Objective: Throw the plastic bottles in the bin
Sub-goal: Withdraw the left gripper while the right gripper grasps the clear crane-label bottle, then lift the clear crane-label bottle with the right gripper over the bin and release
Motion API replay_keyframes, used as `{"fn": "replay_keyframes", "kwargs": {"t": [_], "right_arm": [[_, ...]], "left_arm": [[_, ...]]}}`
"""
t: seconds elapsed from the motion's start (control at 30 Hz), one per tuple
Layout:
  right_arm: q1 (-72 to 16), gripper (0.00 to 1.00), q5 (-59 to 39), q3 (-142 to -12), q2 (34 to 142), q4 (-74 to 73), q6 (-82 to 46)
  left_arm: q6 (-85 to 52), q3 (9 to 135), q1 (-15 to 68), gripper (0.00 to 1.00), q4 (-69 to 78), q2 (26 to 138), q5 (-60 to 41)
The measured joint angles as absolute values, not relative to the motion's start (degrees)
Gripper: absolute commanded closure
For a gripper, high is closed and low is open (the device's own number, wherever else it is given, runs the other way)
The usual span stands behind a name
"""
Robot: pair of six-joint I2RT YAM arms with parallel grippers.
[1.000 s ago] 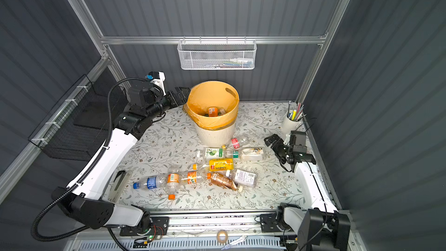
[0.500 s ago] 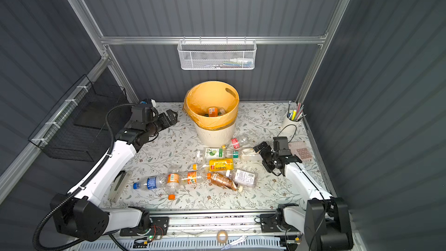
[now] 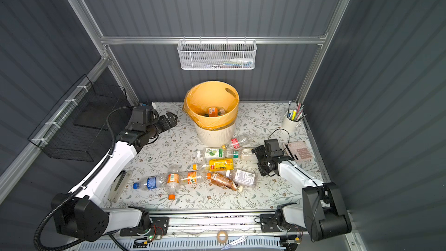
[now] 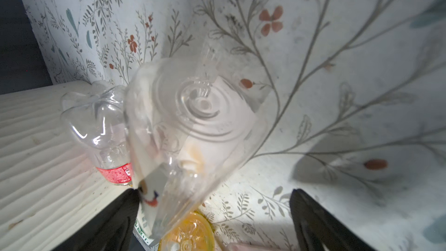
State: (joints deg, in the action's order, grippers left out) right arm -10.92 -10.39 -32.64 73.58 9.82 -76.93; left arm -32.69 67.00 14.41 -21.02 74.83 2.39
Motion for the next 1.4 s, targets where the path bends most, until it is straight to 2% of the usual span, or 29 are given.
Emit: {"fn": "replay_keyframes", "kwargs": {"t": [0.37,0.6,0.73,0.87,1.4], "right_arm": [[-11.2,0.04,-6.0,-36.2,80.4,7.8,-79.7],[-7.9,0.22,-3.8,-36.8,81.8,7.8,-77.6],[-6.7,0.27,-3.4,-37.0,82.0,7.6,-76.5],[-6.0,0.36,-3.6,-36.7,82.0,7.0,-76.1],[1.1,0.40,-5.2,-33.9,72.0,6.2,-73.9]], "left_arm": [[-32.6,66.7,13.6,0.00,-21.0,74.8,2.4],[-32.6,65.5,13.1,0.00,-21.2,74.8,2.4],[-32.6,65.3,13.0,0.00,-21.3,74.8,2.4],[-32.6,65.1,12.8,0.00,-21.4,74.8,2.4],[-33.3,62.8,12.6,0.00,-21.1,74.8,1.5]]}}
